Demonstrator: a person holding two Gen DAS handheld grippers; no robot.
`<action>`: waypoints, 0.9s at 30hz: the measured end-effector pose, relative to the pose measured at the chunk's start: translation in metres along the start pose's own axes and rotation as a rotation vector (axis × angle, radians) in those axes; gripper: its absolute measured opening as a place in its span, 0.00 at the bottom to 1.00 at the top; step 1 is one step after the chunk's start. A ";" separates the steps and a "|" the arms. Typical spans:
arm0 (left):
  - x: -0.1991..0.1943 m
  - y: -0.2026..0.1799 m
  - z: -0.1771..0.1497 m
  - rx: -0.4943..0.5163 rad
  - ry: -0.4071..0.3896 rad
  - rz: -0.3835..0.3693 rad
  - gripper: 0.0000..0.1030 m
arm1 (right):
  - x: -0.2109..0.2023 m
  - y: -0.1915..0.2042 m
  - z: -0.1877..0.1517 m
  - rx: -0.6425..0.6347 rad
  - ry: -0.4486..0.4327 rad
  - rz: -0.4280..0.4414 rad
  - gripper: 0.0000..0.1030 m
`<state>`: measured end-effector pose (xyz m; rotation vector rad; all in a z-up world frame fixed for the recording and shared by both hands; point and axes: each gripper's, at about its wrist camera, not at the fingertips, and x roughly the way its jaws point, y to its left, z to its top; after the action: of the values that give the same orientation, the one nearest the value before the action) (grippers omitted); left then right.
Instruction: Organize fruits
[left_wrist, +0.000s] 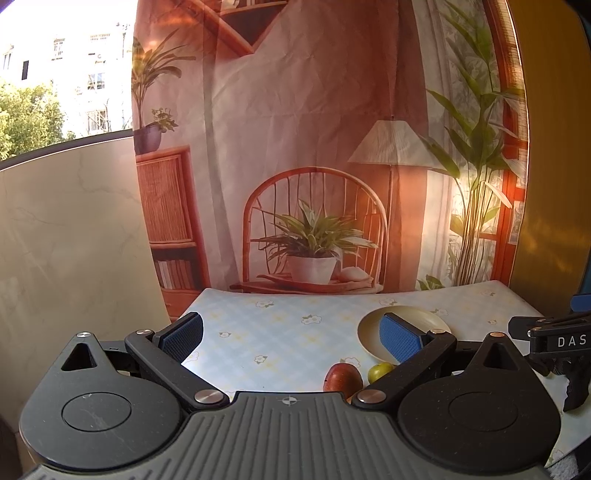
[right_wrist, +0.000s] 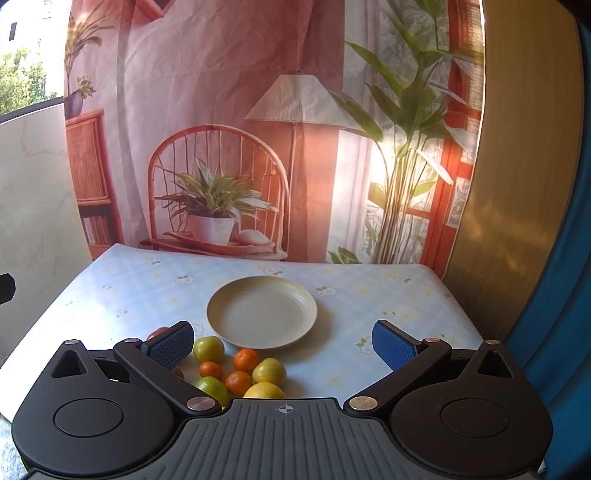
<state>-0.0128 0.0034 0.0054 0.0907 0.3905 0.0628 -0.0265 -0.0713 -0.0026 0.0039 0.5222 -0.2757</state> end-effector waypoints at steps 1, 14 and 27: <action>0.000 0.000 0.000 0.000 0.000 0.000 1.00 | 0.000 0.000 0.000 0.000 0.000 0.000 1.00; 0.016 0.001 -0.001 -0.005 0.010 0.011 1.00 | 0.008 0.000 -0.007 0.000 -0.007 0.004 1.00; 0.087 0.004 -0.020 -0.026 0.041 -0.037 0.99 | 0.074 -0.007 -0.033 -0.028 0.065 -0.027 1.00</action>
<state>0.0601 0.0156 -0.0452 0.0571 0.4325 0.0334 0.0171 -0.0946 -0.0677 -0.0209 0.5914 -0.2953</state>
